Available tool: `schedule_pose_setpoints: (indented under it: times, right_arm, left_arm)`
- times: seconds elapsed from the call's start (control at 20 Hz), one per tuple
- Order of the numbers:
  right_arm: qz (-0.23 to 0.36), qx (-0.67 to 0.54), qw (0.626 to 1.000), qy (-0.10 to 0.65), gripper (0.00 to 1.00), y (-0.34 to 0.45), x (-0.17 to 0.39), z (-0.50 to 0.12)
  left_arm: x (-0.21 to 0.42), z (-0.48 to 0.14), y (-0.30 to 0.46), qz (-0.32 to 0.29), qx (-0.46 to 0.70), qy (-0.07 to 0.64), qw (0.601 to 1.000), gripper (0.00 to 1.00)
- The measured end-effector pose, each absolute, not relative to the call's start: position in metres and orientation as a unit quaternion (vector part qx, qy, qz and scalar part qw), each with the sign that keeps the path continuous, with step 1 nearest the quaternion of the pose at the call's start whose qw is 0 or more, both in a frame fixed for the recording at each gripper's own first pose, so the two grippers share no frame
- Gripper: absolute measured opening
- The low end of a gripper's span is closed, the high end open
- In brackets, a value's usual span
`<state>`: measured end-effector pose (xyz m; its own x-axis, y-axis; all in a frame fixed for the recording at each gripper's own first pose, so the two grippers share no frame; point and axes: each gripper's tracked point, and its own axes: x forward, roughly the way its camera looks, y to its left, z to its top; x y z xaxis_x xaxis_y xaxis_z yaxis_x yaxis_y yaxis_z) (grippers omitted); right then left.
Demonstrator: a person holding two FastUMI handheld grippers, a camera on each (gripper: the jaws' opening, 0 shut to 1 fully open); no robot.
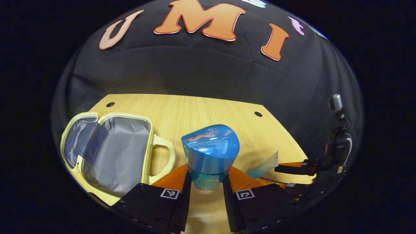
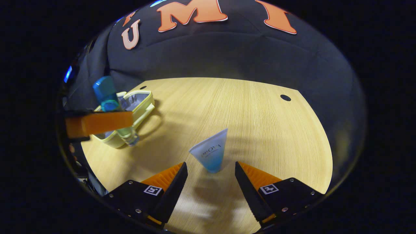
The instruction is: First open the suitcase, pack the skin care products into it, and then close the suitcase.
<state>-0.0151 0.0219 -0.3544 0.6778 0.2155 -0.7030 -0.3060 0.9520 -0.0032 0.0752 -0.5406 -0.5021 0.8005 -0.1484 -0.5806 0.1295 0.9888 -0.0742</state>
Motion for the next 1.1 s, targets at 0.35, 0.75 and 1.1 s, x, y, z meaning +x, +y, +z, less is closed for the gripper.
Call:
schedule_pose_setpoints:
  times: [0.35,0.75,1.1]
  right_arm:
    - [0.119,-0.047,0.905,0.406,0.67,0.027,0.006,-0.391]
    - [0.126,-0.028,0.896,0.425,0.45,0.050,-0.005,-0.369]
    - [0.135,0.050,0.889,0.434,0.45,0.116,-0.027,-0.318]
  left_arm:
    - [0.043,-0.473,-0.468,-0.021,-0.002,0.318,0.948,0.48]
    - [0.027,-0.455,-0.370,-0.009,0.002,0.398,0.917,0.48]
    - [0.032,-0.460,-0.315,-0.054,0.001,0.528,0.847,0.48]
